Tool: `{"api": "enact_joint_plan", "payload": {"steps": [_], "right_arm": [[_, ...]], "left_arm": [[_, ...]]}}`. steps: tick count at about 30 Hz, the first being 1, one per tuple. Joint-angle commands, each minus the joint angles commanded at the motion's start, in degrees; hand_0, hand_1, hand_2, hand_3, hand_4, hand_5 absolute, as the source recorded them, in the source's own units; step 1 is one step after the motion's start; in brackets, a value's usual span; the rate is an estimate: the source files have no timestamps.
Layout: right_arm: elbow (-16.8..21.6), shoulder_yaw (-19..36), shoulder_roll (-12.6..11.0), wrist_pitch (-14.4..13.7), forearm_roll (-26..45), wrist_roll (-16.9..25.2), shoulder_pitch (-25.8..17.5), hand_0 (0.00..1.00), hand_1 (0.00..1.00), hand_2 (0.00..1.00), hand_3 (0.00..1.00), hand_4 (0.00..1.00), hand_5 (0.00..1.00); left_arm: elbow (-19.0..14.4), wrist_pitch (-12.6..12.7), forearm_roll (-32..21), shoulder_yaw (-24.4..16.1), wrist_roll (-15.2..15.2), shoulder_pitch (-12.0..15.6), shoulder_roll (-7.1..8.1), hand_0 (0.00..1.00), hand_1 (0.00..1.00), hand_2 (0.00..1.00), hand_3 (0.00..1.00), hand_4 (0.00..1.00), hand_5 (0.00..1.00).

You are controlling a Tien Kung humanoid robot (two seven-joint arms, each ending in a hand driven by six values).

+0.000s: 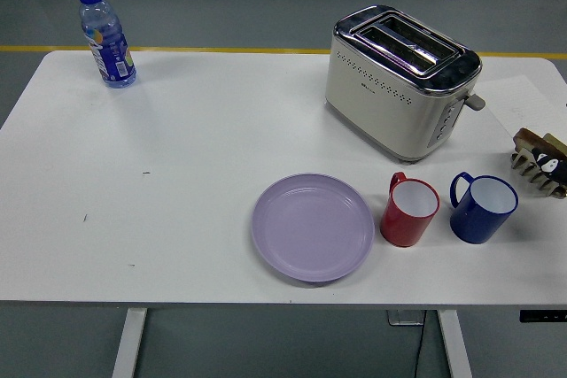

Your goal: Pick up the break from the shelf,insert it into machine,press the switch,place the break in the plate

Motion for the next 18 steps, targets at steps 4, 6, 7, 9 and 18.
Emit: {"api": "enact_joint_plan", "payload": {"steps": [4, 6, 7, 9, 18], "right_arm": [[-0.85, -1.42, -0.14, 0.22, -7.45, -1.44, 1.12, 0.956, 0.865, 0.922, 0.901, 0.825, 0.107], [-1.73, -2.87, -0.3, 1.3, -11.92, -3.19, 2.07, 0.956, 0.865, 0.922, 0.901, 0.825, 0.107], [-1.88, -3.14, -0.33, 1.5, -14.52, -3.55, 2.23, 0.956, 0.865, 0.922, 0.901, 0.825, 0.107], [-2.13, -4.14, -0.37, 1.87, -18.02, -4.3, 2.56, 0.949, 0.854, 0.918, 0.897, 0.823, 0.118], [-7.07, -8.76, -0.48, 1.38, -18.02, -8.34, 6.82, 0.943, 0.85, 0.918, 0.896, 0.821, 0.123]], "left_arm": [[0.0, -0.08, -0.12, 0.22, 0.04, -0.01, 0.0, 0.605, 0.466, 0.454, 0.545, 0.291, 0.93], [0.0, -0.12, -0.23, 0.33, 0.06, 0.05, 0.0, 0.605, 0.466, 0.454, 0.545, 0.291, 0.93], [0.0, -0.13, -0.25, 0.34, 0.06, 0.06, 0.0, 0.605, 0.466, 0.454, 0.545, 0.291, 0.93], [0.0, -0.17, -0.21, 0.33, 0.08, 0.12, 0.0, 0.605, 0.465, 0.451, 0.548, 0.291, 0.93], [0.0, -0.45, 0.16, 0.24, 0.2, 0.5, 0.0, 0.605, 0.466, 0.449, 0.548, 0.292, 0.93]]}}
